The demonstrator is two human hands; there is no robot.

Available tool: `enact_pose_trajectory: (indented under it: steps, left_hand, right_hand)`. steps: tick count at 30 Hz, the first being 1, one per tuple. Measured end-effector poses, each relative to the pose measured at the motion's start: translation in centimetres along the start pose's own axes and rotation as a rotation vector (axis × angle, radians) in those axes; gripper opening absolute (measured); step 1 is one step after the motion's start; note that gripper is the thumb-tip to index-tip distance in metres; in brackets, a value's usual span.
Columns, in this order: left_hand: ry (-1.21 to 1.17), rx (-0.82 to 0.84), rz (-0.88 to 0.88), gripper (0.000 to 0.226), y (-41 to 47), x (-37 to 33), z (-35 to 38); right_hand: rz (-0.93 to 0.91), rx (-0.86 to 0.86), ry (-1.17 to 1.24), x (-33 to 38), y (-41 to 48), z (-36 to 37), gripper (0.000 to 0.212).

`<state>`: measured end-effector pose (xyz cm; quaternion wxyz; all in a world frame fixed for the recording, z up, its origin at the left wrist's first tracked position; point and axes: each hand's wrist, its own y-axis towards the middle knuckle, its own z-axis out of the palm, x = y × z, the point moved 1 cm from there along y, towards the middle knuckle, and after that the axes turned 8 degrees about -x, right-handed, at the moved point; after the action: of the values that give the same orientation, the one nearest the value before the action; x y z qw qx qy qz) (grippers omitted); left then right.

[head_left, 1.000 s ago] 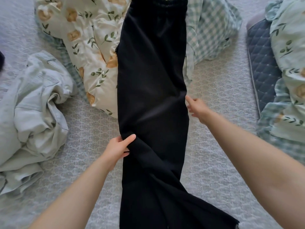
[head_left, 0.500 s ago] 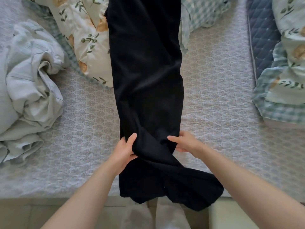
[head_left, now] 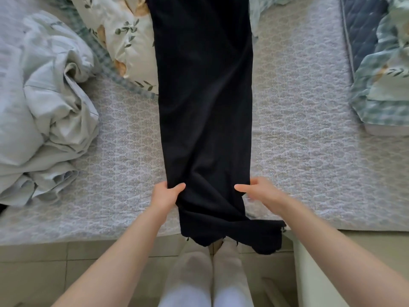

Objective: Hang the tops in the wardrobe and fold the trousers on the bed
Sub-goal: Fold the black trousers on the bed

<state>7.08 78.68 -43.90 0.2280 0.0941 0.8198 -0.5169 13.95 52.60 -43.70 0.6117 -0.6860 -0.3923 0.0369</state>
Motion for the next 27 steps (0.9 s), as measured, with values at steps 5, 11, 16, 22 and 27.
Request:
enact_pose_trajectory:
  steps: [5,11,16,22,27]
  left_hand:
    - [0.076,0.126,0.067,0.022,-0.9,-0.1,0.6]
    - [0.14,0.325,0.103,0.032,-1.3,0.4,-1.7]
    - [0.15,0.332,0.156,0.028,-2.2,1.5,-3.8]
    - [0.047,0.11,0.12,0.024,-2.3,3.3,-4.1]
    - [0.051,0.191,0.09,0.027,-3.8,4.6,-2.5]
  right_hand:
    - [-0.004,0.114,0.087,0.0,-0.5,1.6,0.031]
    - [0.006,0.067,0.076,-1.3,-2.0,0.9,0.043]
    - [-0.001,0.057,0.085,-2.7,-3.6,-1.5,0.032]
    - [0.023,0.089,0.012,-4.9,-5.1,-1.9,0.024]
    - [0.052,0.159,-0.079,-6.1,-5.7,0.7,0.02]
